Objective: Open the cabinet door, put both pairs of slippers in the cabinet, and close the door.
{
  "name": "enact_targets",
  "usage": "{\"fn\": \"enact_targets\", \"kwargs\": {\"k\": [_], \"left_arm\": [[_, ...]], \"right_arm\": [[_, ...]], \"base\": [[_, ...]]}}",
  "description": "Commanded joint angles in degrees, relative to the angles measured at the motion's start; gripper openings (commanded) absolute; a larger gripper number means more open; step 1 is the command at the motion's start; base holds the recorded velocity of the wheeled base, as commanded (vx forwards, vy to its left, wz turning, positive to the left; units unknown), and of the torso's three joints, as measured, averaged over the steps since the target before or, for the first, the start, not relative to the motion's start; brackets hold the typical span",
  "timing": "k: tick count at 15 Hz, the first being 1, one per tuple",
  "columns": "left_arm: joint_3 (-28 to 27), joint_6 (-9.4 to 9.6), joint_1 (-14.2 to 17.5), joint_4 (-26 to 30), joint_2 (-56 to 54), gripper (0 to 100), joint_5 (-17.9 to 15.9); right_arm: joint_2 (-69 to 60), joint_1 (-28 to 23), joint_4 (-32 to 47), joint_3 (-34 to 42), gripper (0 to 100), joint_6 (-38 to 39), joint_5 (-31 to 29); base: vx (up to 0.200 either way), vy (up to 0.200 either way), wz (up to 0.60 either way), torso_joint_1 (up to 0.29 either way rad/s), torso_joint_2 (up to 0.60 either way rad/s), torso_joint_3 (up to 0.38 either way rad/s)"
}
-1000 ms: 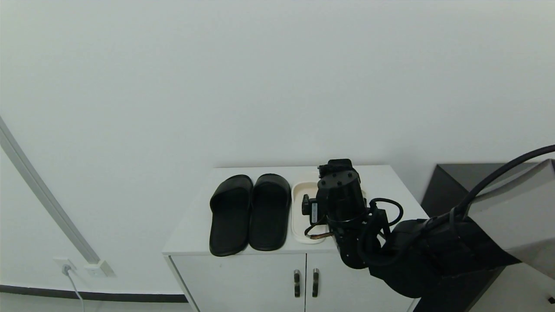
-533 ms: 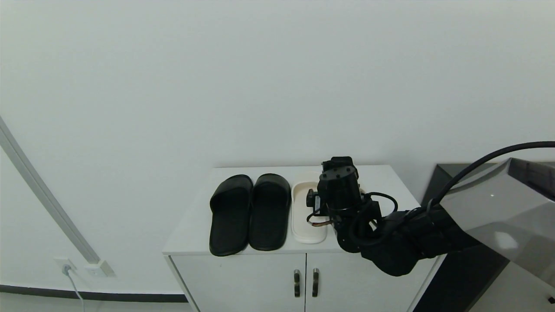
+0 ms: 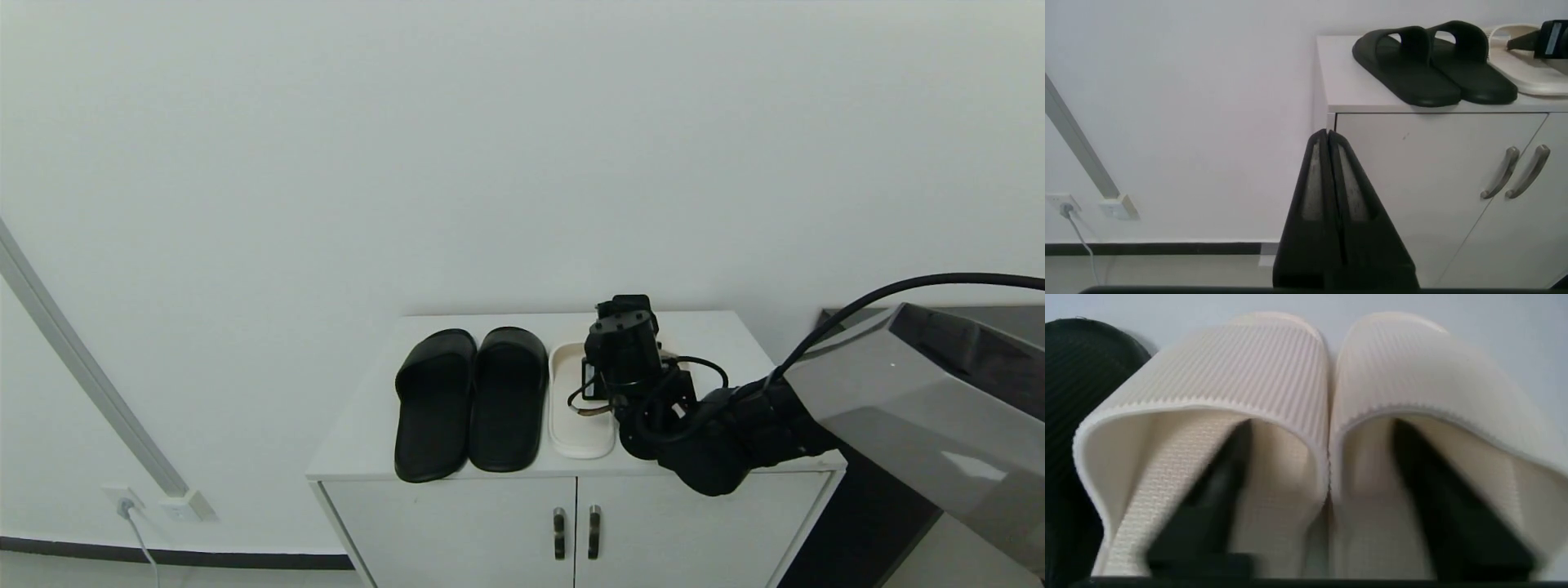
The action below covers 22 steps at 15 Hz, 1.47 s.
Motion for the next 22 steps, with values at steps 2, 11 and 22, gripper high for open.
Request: {"fn": "enact_targets", "kwargs": {"k": [2,11,22], "left_arm": [[0.0,0.0,0.0,0.0,0.1,0,0.0],[0.0,0.35,0.0,0.0,0.1,0,-0.1],[0.0,0.09,0.0,-0.1,0.1,0,-0.1]], "right_arm": [[1.2,-0.5,0.1,-1.2,0,0.0,0.4],[-11.6,-0.1,-0.6,7.4,0,-5.6,4.3],[-37.8,0.8,-3.2,36.5,0,-8.2,39.2]], "base": [[0.0,0.0,0.0,0.0,0.0,0.0],[0.0,0.0,0.0,0.0,0.0,0.0],[0.0,0.0,0.0,0.0,0.0,0.0]]}}
